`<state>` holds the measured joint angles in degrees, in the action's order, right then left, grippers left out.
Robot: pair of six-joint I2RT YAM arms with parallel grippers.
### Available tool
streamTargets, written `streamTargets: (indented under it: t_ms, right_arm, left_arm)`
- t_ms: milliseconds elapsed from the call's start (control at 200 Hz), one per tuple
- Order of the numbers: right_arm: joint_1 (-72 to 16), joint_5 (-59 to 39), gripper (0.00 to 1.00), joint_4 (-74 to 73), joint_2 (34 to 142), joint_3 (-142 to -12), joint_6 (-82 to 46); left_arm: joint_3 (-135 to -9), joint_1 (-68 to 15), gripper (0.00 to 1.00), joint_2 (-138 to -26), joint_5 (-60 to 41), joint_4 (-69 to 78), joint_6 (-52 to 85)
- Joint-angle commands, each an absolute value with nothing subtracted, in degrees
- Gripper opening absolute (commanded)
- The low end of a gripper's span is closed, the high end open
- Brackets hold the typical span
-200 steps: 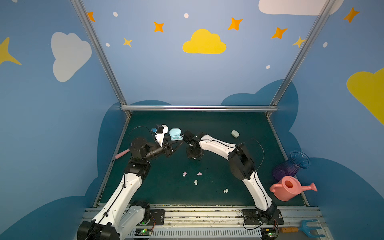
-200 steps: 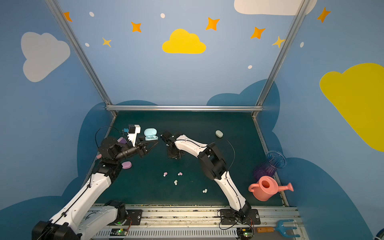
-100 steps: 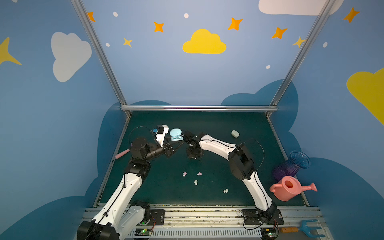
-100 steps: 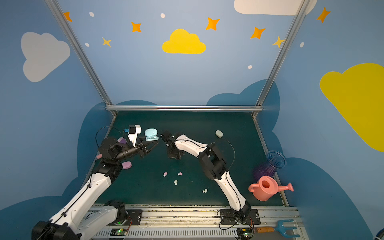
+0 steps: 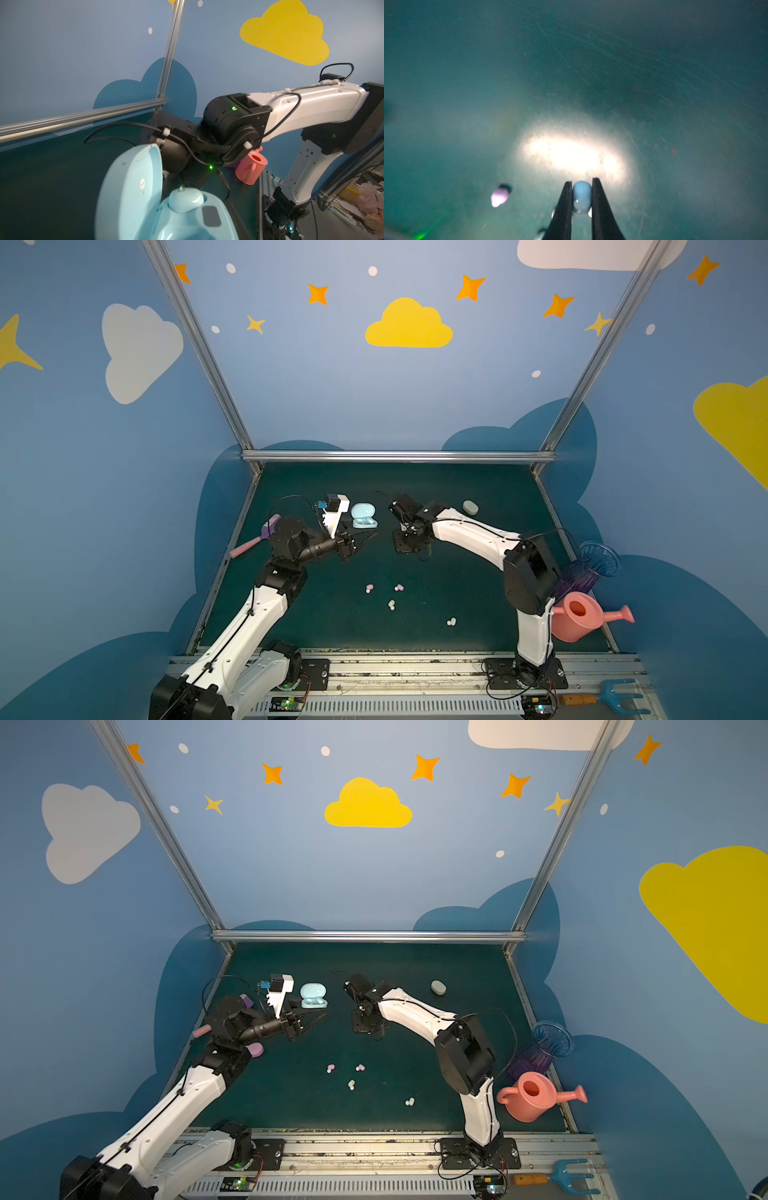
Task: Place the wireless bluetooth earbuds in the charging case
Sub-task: 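Lift the earbud with the right gripper toward the case in the left gripper, then push the earbud into the empty case slot with the right gripper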
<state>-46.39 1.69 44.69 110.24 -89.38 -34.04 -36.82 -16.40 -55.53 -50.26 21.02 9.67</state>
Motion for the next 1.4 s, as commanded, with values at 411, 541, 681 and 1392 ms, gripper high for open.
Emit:
streamTargets:
  t_ms: [411,541,681,1392]
  right_arm:
    - [-41.77,-3.68,0.09,47.33,82.31,-80.16,-36.84]
    - [-41.45,-4.2,0.08,46.92,75.25,-78.29,-37.74]
    - [-41.21,-6.36,0.08,46.85,69.35,-78.0,-38.91]
    - [-44.8,-18.46,0.08,29.46,59.77,-70.97,-47.11]
  left_arm:
    - [-32.59,-31.1,0.04,-63.46,-42.0,40.1,8.29]
    - [-32.33,-33.33,0.04,-65.72,-41.52,44.18,6.47]
    - [-32.94,-34.44,0.04,-69.43,-42.67,49.11,5.47]
    - [-39.58,-41.48,0.04,-81.45,-45.75,60.22,4.38]
